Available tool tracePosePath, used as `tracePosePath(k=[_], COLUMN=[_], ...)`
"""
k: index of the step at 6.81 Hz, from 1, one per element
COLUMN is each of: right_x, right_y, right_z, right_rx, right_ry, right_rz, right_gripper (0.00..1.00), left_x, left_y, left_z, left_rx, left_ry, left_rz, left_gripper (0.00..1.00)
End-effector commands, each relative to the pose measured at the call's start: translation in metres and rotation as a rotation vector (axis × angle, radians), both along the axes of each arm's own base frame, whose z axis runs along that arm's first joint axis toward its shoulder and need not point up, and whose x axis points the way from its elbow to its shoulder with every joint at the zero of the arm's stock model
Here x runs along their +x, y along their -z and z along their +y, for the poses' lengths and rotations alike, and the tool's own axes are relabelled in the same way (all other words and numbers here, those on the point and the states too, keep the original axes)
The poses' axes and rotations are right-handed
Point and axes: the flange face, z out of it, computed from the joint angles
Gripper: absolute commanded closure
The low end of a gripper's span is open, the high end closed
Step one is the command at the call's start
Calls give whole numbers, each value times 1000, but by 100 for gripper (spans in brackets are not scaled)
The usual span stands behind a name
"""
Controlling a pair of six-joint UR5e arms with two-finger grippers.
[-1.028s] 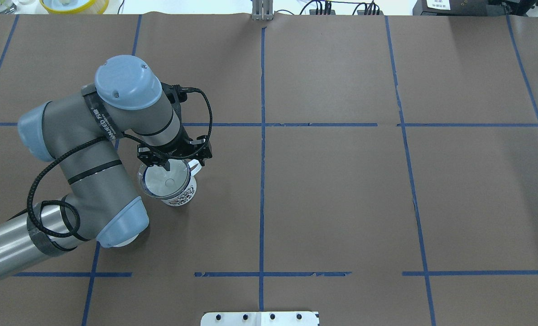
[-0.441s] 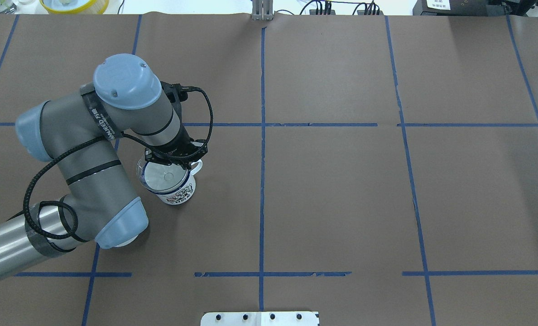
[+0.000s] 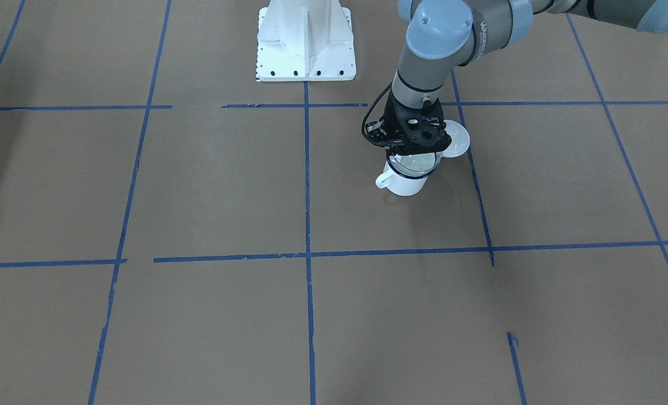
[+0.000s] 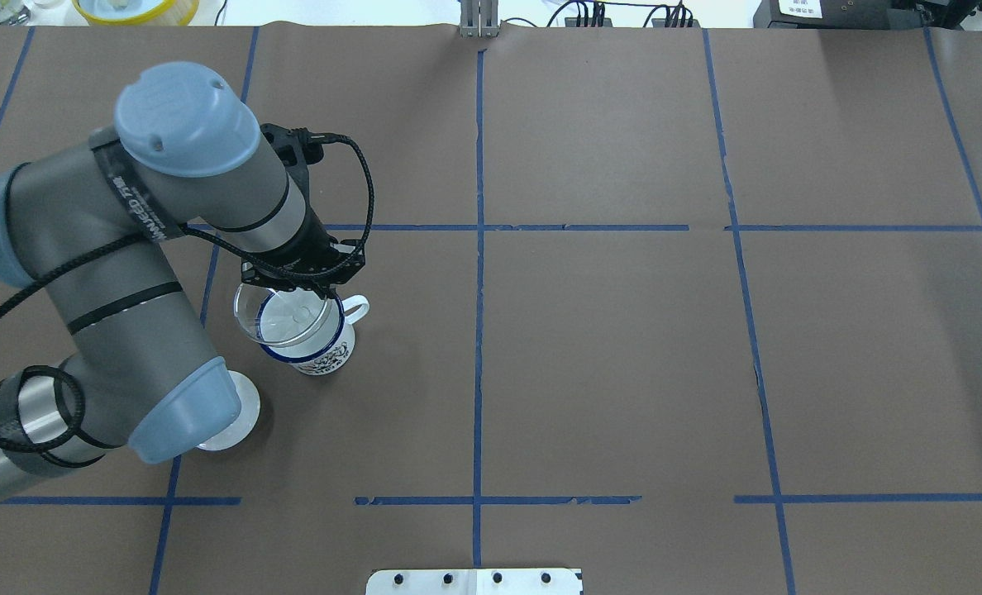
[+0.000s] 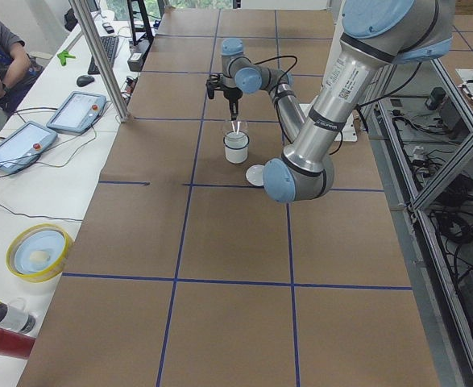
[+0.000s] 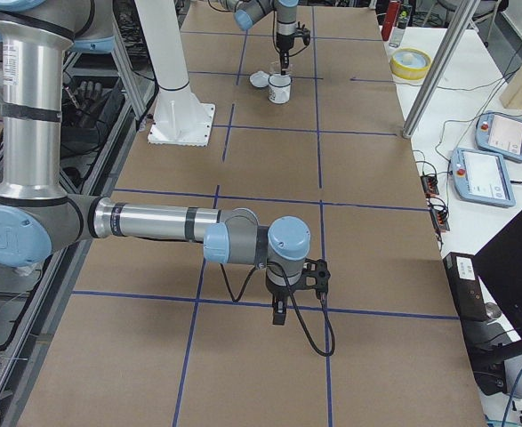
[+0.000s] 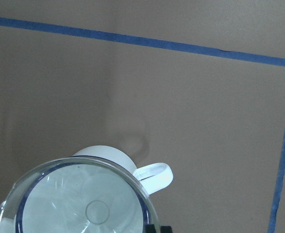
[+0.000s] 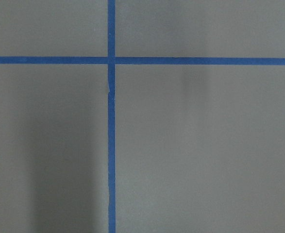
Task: Remove funnel from cup
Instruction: 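Lift the funnel out of the mug with the left gripper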
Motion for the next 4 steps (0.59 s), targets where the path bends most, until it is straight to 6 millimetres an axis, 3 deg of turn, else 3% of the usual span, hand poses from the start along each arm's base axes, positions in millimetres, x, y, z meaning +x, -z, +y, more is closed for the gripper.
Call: tracePosePath(k=[1, 2, 3, 4], right_x=[0, 0, 0, 0], right_y=[0, 0, 0, 0], right_z=[0, 0, 0, 0], right_rx=[0, 0, 0, 0], right_ry=[0, 0, 0, 0], right_rz=[0, 0, 0, 0], right_gripper=[0, 0, 0, 0], left_x=[-95, -113, -122, -105], left_y=[45, 50, 43, 18], left_z=[-26, -39, -66, -111], left_rx=[15, -64, -101, -142], left_ry=[174, 324, 534, 754], left_rz=[57, 133, 243, 355], left_gripper=[100, 100, 100, 100])
